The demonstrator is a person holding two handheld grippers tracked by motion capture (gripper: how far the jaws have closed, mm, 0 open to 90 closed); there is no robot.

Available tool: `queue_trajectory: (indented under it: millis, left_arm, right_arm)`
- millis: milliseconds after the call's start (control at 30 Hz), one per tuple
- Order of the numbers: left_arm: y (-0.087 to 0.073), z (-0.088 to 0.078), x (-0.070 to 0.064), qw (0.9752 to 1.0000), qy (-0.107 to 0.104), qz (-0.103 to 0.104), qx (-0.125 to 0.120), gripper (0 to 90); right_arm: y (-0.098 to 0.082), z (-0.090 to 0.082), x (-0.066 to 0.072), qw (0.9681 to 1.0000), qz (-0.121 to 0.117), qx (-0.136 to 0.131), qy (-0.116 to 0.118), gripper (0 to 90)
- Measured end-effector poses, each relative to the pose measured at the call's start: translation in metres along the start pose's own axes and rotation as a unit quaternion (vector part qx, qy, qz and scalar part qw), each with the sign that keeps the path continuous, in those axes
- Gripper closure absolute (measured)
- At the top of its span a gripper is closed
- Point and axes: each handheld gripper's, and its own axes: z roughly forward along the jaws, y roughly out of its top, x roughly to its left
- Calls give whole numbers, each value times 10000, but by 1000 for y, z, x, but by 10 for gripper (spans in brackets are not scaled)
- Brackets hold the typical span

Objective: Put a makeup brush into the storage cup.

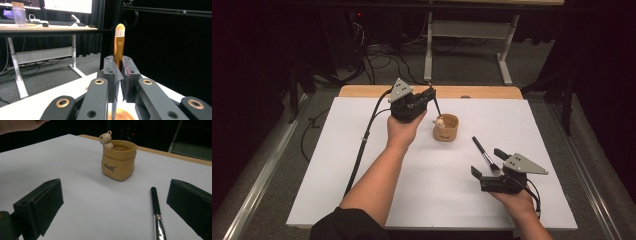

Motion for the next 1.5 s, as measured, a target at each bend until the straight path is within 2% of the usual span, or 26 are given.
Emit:
queue_trajectory:
  millis: [67, 200, 300, 400, 700, 867, 900, 1000, 1167, 1500]
  left_arm:
    - [-2, 2, 1, 10000, 39, 56, 37, 837]
    - [-4, 6, 0, 10000, 0, -30, 66, 837]
    - [-4, 8, -1, 9999, 32, 49, 91, 837]
    - [-4, 11, -3, 10000, -4, -13, 96, 837]
    - [-9, 19, -5, 9998, 19, 61, 209, 836]
    - [-13, 23, -6, 9997, -8, -48, 236, 836]
    - [-13, 24, -5, 9996, 29, 19, 269, 835]
    - [-17, 27, -6, 9995, 6, -13, 311, 835]
    - [-19, 29, -8, 9991, 41, 96, 400, 835]
    - [-27, 32, -6, 9981, 70, 53, 614, 834]
  right_arm:
    - [0, 0, 0, 10000, 13, -25, -1, 22]
    - [1, -1, 2, 10000, 26, -30, 11, 23]
    - [1, -1, 2, 10000, 24, -22, 2, 23]
    - [1, -1, 1, 10000, 0, -28, 4, 22]
    - [0, 0, 1, 10000, 20, -16, 27, 23]
    - [0, 0, 1, 10000, 34, -15, 34, 23]
    - [0, 0, 1, 10000, 30, -12, 35, 23]
    - [0, 0, 1, 10000, 22, -10, 26, 23]
    - [0, 0, 1, 10000, 8, -14, 32, 23]
    - [0, 0, 2, 10000, -16, -4, 36, 28]
